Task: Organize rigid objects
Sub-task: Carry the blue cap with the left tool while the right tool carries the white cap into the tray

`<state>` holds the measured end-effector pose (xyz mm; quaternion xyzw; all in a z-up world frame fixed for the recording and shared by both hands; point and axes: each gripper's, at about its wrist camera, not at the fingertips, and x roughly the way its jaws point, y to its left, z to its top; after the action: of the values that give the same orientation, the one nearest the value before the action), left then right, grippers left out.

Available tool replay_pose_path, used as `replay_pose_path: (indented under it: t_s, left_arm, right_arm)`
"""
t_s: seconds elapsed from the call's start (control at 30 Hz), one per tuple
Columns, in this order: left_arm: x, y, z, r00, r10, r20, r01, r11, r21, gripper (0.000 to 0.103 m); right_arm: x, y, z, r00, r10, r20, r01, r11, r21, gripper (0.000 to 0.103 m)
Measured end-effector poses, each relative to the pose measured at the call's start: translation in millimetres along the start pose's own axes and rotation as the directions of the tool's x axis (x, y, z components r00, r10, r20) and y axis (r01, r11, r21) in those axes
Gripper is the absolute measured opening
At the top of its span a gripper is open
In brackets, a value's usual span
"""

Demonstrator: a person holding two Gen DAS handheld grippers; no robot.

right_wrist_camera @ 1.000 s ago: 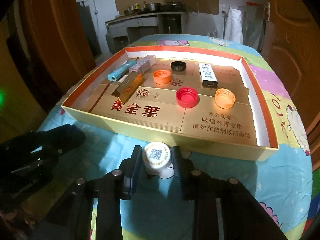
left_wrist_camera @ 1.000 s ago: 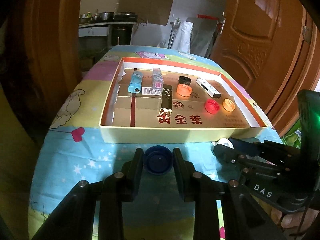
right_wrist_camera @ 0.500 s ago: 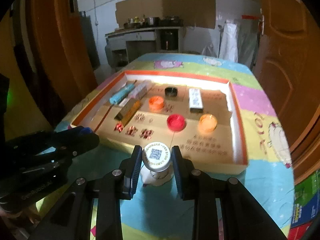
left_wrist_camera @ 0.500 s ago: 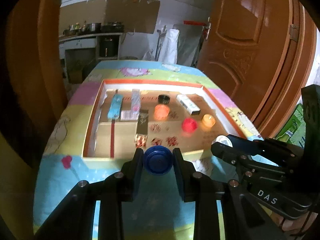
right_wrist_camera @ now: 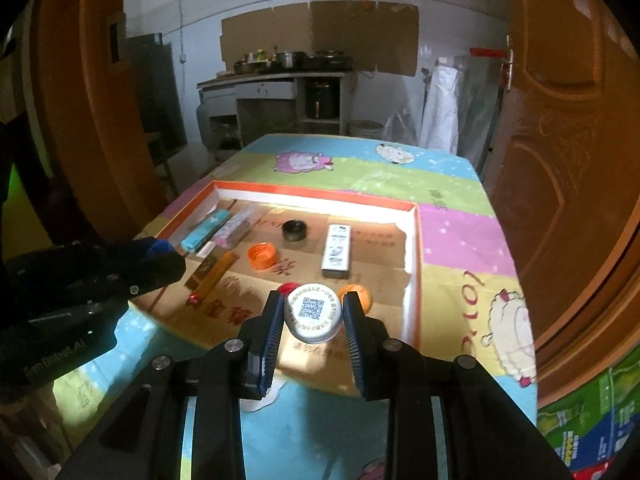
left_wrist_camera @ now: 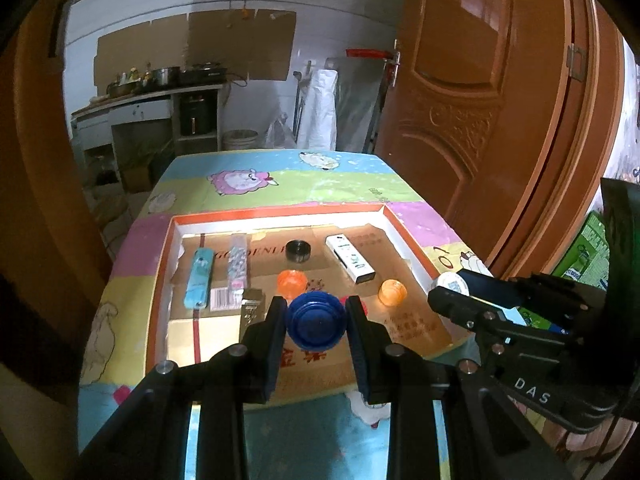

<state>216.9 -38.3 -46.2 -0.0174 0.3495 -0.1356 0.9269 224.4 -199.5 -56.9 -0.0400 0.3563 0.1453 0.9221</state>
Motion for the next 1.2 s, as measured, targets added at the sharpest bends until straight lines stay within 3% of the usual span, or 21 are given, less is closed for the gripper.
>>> replay_pose_path:
  t_s: [0.3, 1.2]
  left_arm:
    - [27, -7, -2, 0.999, 0.013, -0.049, -0.012, 1.000, 0.028, 0.030]
    - [77, 4, -15, 0.989, 0.028, -0.143, -0.026, 1.000, 0.017, 0.030]
  right_arm:
    - [19, -20, 5, 0.999, 0.027, -0.024, -0.026, 0.999, 0.033, 0.031]
    - [68, -11, -18, 0.989, 0.092, -0.116, -0.088, 0.995, 0.041, 0.031]
